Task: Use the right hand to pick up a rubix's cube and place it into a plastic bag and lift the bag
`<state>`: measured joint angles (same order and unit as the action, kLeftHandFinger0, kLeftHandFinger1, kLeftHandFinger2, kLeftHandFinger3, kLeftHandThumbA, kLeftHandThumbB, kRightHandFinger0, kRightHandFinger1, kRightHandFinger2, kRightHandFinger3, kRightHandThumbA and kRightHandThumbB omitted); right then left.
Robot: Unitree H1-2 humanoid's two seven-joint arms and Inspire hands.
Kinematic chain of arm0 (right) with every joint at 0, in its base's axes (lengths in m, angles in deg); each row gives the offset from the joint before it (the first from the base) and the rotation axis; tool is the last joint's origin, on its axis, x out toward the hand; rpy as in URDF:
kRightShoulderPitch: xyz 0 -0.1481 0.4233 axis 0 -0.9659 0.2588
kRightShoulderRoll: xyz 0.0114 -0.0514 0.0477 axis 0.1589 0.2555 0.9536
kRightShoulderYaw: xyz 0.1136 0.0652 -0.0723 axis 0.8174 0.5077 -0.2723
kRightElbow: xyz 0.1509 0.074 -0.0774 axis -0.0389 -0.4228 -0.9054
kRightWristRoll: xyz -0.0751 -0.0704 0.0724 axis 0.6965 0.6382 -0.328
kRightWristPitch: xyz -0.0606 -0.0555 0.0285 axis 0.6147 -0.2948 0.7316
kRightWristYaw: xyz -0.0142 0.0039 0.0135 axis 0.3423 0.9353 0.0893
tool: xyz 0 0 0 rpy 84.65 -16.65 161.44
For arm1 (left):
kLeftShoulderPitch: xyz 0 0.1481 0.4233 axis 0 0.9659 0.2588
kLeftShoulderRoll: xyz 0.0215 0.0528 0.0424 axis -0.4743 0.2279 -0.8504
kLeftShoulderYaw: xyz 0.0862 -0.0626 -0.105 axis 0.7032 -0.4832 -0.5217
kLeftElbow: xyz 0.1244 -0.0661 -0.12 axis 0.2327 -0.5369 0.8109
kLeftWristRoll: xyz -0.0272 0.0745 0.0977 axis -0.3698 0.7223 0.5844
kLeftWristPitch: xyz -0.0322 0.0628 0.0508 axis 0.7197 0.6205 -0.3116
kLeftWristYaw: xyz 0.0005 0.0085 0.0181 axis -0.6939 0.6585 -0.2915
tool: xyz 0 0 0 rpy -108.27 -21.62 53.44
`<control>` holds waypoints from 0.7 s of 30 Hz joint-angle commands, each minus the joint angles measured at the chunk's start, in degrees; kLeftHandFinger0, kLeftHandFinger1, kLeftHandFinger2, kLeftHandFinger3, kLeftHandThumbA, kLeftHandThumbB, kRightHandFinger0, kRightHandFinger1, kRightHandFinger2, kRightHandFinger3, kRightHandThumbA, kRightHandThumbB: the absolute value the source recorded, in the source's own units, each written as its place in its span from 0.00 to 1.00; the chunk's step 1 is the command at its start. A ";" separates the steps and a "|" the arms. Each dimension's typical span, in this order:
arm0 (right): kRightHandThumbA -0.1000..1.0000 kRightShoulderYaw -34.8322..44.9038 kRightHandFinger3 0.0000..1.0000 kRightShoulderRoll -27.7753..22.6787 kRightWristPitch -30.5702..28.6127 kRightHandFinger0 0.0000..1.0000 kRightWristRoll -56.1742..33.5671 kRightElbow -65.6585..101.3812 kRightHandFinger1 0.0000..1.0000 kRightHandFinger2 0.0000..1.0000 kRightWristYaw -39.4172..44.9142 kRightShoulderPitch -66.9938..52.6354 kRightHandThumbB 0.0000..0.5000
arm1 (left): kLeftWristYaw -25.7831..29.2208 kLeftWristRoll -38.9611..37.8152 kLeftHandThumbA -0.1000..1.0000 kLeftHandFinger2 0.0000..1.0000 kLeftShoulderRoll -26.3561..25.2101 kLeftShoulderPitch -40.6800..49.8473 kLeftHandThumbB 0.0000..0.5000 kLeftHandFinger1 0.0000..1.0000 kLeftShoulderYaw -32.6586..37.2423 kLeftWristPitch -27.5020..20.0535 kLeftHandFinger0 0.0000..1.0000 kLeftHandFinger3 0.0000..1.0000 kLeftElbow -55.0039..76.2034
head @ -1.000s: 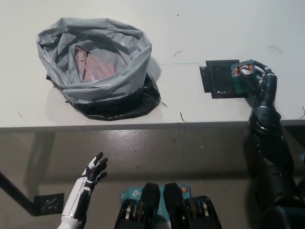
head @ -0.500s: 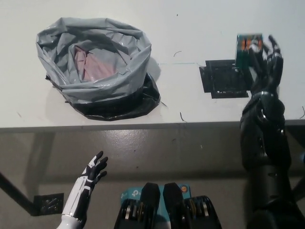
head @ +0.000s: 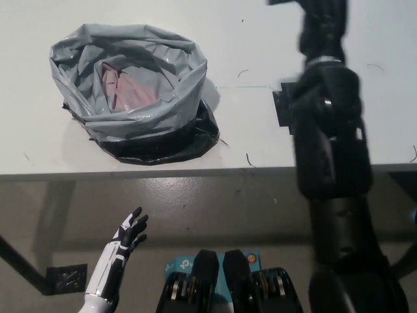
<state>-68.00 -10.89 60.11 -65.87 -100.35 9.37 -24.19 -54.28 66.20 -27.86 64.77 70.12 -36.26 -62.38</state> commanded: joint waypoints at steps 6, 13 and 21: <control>0.00 -13.58 0.81 2.31 -0.36 0.09 12.94 -9.36 0.48 0.78 -1.19 8.97 0.29 | -0.47 -0.01 1.00 1.00 -0.02 0.58 0.19 1.00 0.68 -0.58 1.00 1.00 2.04; 0.00 -16.07 0.80 4.32 -1.59 0.00 15.17 -23.61 0.22 0.69 -4.07 17.16 0.31 | -0.68 -0.23 1.00 1.00 -0.10 -0.03 0.20 1.00 0.81 -0.91 1.00 1.00 1.87; 0.00 -17.62 0.81 5.77 -8.38 0.00 17.08 -42.34 0.30 0.78 -6.32 24.75 0.31 | -0.56 0.59 1.00 1.00 -0.24 -0.21 0.15 1.00 1.34 -0.94 1.00 1.00 2.61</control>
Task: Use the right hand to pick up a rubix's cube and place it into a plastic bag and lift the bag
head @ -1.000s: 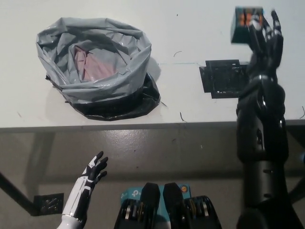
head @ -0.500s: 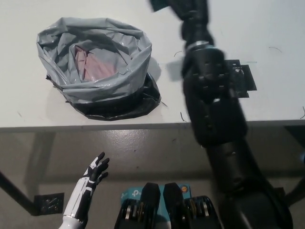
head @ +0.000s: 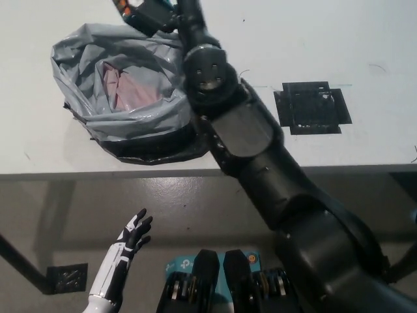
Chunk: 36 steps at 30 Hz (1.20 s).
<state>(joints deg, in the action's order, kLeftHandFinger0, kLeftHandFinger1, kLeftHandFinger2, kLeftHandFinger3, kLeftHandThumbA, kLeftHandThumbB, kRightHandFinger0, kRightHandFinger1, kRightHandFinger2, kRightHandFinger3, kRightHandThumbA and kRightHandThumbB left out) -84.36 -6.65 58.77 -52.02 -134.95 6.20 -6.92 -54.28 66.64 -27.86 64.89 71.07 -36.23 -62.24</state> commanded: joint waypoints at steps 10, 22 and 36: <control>0.00 -7.54 0.83 2.20 -12.38 0.00 8.52 -19.95 0.29 0.78 -6.40 10.28 0.36 | -0.78 -0.09 1.00 1.00 -0.31 -0.70 0.14 1.00 0.64 0.15 1.00 1.00 3.33; 0.27 -18.10 0.91 2.58 -11.34 0.23 15.45 -24.50 0.55 0.89 -1.19 7.57 0.50 | -0.90 0.15 1.00 1.00 -0.60 -1.13 0.19 1.00 0.94 0.98 1.00 1.00 3.97; 1.00 -23.08 1.00 0.57 -6.79 1.00 17.87 -24.00 1.00 1.00 14.06 7.84 0.88 | -1.00 0.38 1.00 1.00 -0.79 -1.22 0.20 1.00 1.62 0.76 1.00 1.00 4.39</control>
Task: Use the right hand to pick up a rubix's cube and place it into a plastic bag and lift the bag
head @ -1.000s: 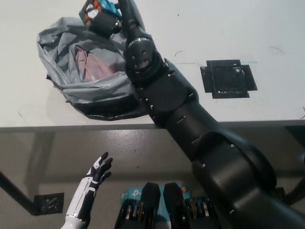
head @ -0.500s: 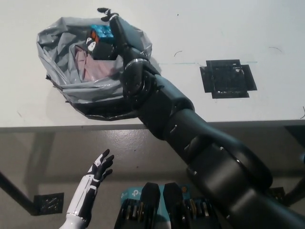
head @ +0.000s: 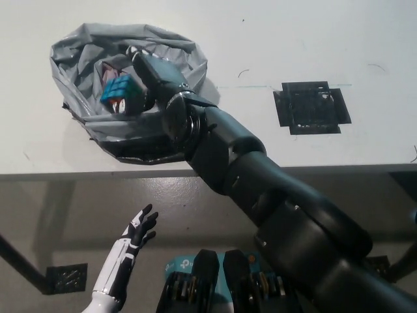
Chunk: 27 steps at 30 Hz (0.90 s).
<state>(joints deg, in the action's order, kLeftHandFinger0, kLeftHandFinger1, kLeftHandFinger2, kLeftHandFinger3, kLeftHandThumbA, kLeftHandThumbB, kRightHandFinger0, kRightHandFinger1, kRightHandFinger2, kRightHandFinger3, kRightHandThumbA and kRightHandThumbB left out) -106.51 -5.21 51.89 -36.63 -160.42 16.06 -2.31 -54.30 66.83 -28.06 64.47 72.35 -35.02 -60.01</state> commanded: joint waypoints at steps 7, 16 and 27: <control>1.00 0.18 1.00 -1.80 -2.26 1.00 3.05 3.27 1.00 1.00 -2.08 3.11 0.85 | -0.83 1.50 1.00 1.00 -0.77 -0.88 0.20 1.00 0.99 -0.20 1.00 1.00 2.16; 1.00 1.98 1.00 -6.78 -7.03 1.00 6.00 10.28 1.00 1.00 -17.90 7.38 0.72 | -0.72 2.33 1.00 1.00 -1.26 -1.37 0.17 1.00 1.09 -1.14 1.00 1.00 1.57; 1.00 4.68 1.00 -8.19 -6.77 1.00 5.16 10.95 1.00 1.00 -18.15 4.36 0.70 | -0.59 2.51 1.00 1.00 -0.93 -0.86 0.19 1.00 1.13 -0.82 1.00 1.00 1.54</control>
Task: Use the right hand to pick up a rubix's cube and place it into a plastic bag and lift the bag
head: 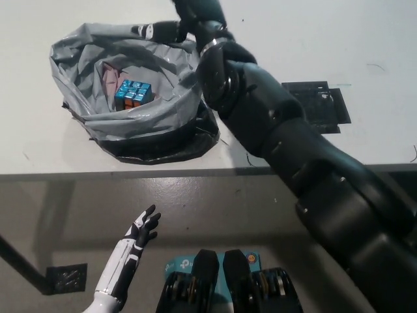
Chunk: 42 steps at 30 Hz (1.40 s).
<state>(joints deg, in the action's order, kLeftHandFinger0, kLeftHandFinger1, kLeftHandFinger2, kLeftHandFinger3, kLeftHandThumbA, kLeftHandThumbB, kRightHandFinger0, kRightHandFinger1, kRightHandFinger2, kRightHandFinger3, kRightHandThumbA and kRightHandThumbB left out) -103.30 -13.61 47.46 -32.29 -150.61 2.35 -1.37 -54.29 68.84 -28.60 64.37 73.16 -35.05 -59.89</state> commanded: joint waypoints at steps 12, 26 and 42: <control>1.00 7.11 1.00 2.21 4.03 1.00 -3.44 -4.23 1.00 1.00 -1.13 2.05 0.76 | -0.85 -0.06 1.00 1.00 -0.35 -0.77 0.19 1.00 0.20 -0.57 1.00 1.00 1.58; 1.00 9.22 1.00 2.85 9.84 1.00 -3.94 -7.96 1.00 1.00 2.41 0.85 0.87 | -0.81 -0.48 1.00 1.00 0.02 -0.41 0.20 1.00 0.14 -1.23 1.00 1.00 1.52; 1.00 4.93 1.00 1.43 14.13 1.00 -0.88 -9.59 1.00 1.00 3.25 -2.22 0.93 | -0.64 -0.51 1.00 1.00 0.19 0.08 0.17 1.00 0.23 -2.28 1.00 1.00 1.04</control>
<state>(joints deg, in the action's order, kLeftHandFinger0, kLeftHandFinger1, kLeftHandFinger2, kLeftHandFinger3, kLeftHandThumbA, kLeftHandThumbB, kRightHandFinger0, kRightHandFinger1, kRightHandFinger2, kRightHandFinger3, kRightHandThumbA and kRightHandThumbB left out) -97.70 -11.24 59.58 -34.21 -160.44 4.88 -5.91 -54.29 69.05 -28.49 64.48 73.20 -35.25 -59.89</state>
